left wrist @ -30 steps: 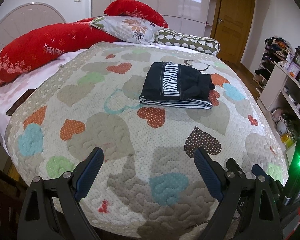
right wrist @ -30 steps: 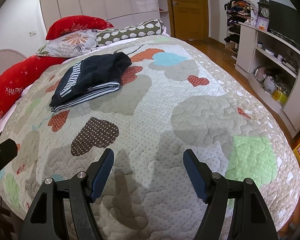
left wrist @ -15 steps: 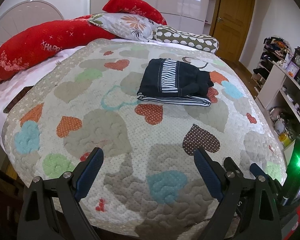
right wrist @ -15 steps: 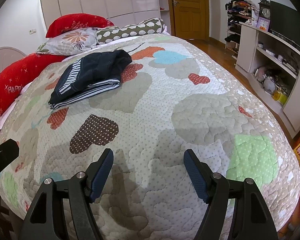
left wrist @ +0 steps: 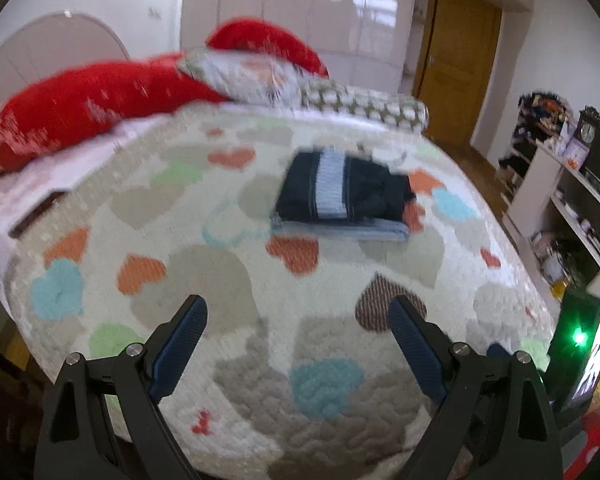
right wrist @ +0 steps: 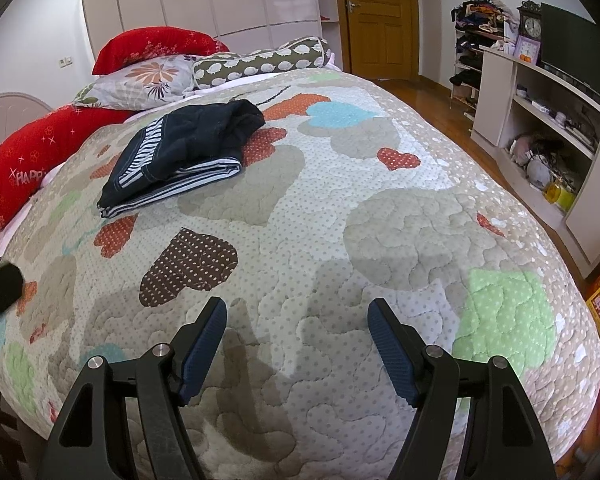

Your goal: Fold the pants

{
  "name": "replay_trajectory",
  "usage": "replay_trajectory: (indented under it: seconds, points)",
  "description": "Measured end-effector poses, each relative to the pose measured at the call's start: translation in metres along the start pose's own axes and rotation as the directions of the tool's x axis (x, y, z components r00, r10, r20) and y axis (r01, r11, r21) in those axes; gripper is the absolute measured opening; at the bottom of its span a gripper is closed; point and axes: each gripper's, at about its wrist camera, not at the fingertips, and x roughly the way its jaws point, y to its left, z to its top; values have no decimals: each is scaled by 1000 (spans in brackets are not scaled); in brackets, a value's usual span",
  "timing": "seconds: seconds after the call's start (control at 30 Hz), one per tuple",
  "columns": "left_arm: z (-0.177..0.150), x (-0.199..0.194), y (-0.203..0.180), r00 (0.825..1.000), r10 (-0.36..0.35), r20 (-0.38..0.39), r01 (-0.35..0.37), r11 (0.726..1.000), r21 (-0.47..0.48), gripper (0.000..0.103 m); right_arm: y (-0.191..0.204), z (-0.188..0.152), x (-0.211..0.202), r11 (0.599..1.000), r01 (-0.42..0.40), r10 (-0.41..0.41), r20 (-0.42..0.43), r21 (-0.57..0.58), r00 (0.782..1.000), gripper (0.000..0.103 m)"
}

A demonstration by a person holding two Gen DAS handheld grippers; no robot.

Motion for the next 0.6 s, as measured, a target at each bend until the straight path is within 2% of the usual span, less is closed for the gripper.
replay_trajectory:
  seconds: [0.07,0.1,0.13,0.2,0.3,0.43,0.5,0.6]
  points:
    - [3,-13,2,997,22,78,-22,1000,-2,93,1,0,0,1000,1,-1,2,-4,1000,77]
    - [5,-20,2,993,25,120,-25,1000,-3,100,1,0,-1,1000,1,-1,3,-5,1000,77]
    - [8,-25,3,988,22,150,-22,1000,-4,103,1,1,-2,1000,2,-2,7,-6,1000,77]
    - [13,-40,5,972,30,235,-29,1000,-6,103,2,2,-5,1000,6,-6,26,-13,1000,77]
    - [23,-48,9,962,22,271,-18,1000,-18,103,4,7,-15,999,9,-7,70,-31,997,77]
    - [31,-42,15,971,-70,229,72,997,-3,103,11,16,-27,997,7,3,132,-79,991,77]
    - [32,-34,14,980,-56,192,56,998,5,103,15,21,-32,995,-3,18,154,-100,988,79]
    - [34,-12,14,995,-52,82,49,998,30,103,20,29,-29,992,-53,68,133,-117,989,82]
